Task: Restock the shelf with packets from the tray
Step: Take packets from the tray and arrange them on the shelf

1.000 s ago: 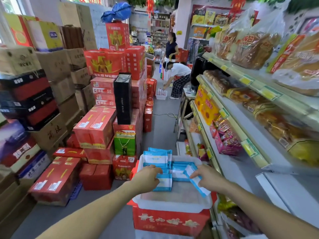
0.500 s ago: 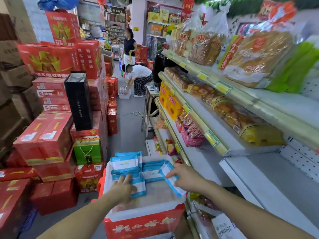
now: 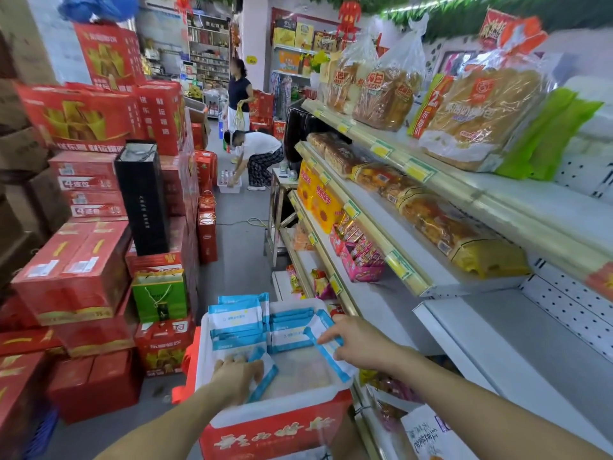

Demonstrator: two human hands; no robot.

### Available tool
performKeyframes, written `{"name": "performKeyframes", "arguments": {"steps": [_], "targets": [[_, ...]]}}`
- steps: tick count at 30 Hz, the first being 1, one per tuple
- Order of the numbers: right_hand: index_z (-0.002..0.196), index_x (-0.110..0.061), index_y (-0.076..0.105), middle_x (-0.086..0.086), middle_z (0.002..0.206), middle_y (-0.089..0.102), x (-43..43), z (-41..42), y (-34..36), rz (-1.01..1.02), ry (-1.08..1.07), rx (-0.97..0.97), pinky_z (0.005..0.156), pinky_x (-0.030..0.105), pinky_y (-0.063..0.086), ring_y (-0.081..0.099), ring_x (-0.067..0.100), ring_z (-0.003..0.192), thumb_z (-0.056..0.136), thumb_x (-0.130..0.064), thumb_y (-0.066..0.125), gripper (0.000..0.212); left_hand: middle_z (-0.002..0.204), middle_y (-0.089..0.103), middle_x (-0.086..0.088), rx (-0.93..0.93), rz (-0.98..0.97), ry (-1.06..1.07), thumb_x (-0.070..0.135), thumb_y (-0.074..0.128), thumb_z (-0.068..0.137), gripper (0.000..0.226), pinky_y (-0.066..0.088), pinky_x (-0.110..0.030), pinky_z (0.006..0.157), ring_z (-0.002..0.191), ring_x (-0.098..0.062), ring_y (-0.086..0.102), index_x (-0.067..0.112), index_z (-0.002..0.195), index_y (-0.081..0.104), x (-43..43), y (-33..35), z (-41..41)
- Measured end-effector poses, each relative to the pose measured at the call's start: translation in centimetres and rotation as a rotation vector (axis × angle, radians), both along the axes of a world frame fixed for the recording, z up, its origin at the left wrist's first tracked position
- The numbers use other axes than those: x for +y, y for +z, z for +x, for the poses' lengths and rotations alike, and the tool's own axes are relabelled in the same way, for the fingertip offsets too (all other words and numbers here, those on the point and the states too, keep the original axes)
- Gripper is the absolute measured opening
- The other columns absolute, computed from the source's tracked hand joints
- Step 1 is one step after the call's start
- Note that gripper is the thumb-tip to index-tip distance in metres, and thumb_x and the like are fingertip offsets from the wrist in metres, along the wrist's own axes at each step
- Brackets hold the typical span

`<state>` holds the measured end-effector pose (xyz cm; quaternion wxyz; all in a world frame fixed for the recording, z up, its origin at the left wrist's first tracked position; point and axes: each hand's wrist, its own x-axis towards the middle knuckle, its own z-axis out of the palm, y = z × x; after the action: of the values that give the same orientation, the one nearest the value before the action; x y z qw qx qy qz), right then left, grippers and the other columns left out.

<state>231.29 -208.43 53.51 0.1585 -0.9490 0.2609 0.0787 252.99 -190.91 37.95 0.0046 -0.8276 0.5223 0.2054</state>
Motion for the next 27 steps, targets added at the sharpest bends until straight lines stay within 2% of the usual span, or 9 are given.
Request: {"name": "performKeyframes", "arguments": {"steps": [2, 5, 8, 11, 14, 17, 22, 25, 27], "targets": [[0.132, -0.04, 0.069, -0.007, 0.113, 0.053, 0.1, -0.2, 0.4, -0.014, 0.004, 0.002, 0.091, 0.033, 0.053, 0.054, 0.015, 0.108, 0.09, -0.011, 0.07, 0.051, 0.136, 0.05, -0.001, 0.064, -0.038, 0.012, 0.019, 0.061, 0.098, 0.022, 0.046, -0.035, 0.1, 0.123, -0.028, 0.054, 0.037, 0.107, 0.051, 0.0, 0.3, 0.1], [0.132, -0.038, 0.069, -0.006, 0.114, 0.053, 0.2, -0.3, 0.8, -0.019, 0.008, -0.002, 0.092, 0.033, 0.052, 0.054, 0.016, 0.108, 0.09, -0.011, 0.069, 0.05, 0.138, 0.048, -0.005, 0.09, -0.038, -0.01, 0.013, 0.062, 0.098, 0.043, 0.048, -0.034, 0.098, 0.122, -0.029, 0.057, 0.036, 0.133, 0.054, -0.2, 1.4, 0.5], [0.13, -0.039, 0.07, -0.007, 0.116, 0.054, 0.4, -0.2, 1.3, -0.004, 0.03, -0.002, 0.092, 0.034, 0.052, 0.053, 0.016, 0.109, 0.089, -0.01, 0.069, 0.051, 0.14, 0.05, -0.004, 0.126, -0.029, -0.028, 0.004, 0.057, 0.096, 0.062, 0.048, -0.036, 0.1, 0.124, -0.027, 0.056, 0.038, 0.147, 0.047, -0.5, 3.9, 1.1], [0.13, -0.042, 0.068, -0.006, 0.132, 0.056, 0.4, 0.0, 2.2, 0.0, 0.044, 0.007, 0.098, 0.036, 0.052, 0.052, 0.017, 0.119, 0.087, -0.01, 0.069, 0.054, 0.148, 0.05, -0.003, 0.163, -0.054, -0.075, 0.004, 0.052, 0.096, 0.069, 0.05, -0.039, 0.103, 0.13, -0.027, 0.053, 0.045, 0.15, 0.04, -0.9, 7.2, 2.2], [0.137, -0.043, 0.063, -0.008, 0.133, 0.054, 0.0, 0.0, 3.8, -0.009, 0.046, 0.001, 0.096, 0.028, 0.044, 0.049, 0.013, 0.12, 0.087, -0.009, 0.071, 0.061, 0.146, 0.048, 0.001, 0.27, -0.112, -0.073, 0.001, 0.059, 0.087, 0.077, 0.051, -0.036, 0.103, 0.128, -0.023, 0.05, 0.049, 0.145, 0.044, -1.3, 11.3, 3.2], [0.139, -0.044, 0.06, -0.012, 0.129, 0.053, -0.3, -0.3, 5.7, -0.031, 0.047, -0.012, 0.092, 0.025, 0.037, 0.047, 0.009, 0.115, 0.089, -0.011, 0.072, 0.061, 0.136, 0.05, 0.002, 0.401, -0.212, -0.049, 0.003, 0.065, 0.082, 0.074, 0.057, -0.031, 0.092, 0.115, -0.018, 0.056, 0.052, 0.136, 0.052, -1.9, 15.0, 3.6], [0.136, -0.041, 0.064, -0.016, 0.136, 0.058, -0.9, -1.4, 8.9, -0.049, 0.022, -0.038, 0.094, 0.024, 0.042, 0.053, 0.005, 0.12, 0.085, -0.01, 0.071, 0.06, 0.133, 0.051, 0.006, 0.45, -0.263, -0.163, 0.009, 0.067, 0.084, 0.067, 0.057, -0.022, 0.081, 0.108, -0.014, 0.059, 0.054, 0.132, 0.055, -3.5, 19.5, 3.8], [0.134, -0.037, 0.068, -0.016, 0.138, 0.062, -1.4, -2.5, 11.4, -0.046, -0.018, -0.071, 0.106, 0.026, 0.045, 0.055, 0.005, 0.126, 0.083, -0.006, 0.071, 0.059, 0.131, 0.058, 0.007, 0.42, -0.32, -0.267, 0.02, 0.073, 0.089, 0.055, 0.055, -0.02, 0.082, 0.104, -0.008, 0.064, 0.055, 0.128, 0.056, -5.2, 22.1, 4.1], [0.134, -0.036, 0.068, -0.015, 0.139, 0.062, -1.8, -3.3, 13.5, -0.063, -0.043, -0.082, 0.102, 0.02, 0.041, 0.055, 0.003, 0.124, 0.085, -0.007, 0.073, 0.057, 0.13, 0.06, 0.008, 0.372, -0.358, -0.364, 0.025, 0.073, 0.093, 0.044, 0.053, -0.022, 0.086, 0.104, -0.006, 0.063, 0.054, 0.124, 0.059, -6.6, 24.3, 4.0]]}}
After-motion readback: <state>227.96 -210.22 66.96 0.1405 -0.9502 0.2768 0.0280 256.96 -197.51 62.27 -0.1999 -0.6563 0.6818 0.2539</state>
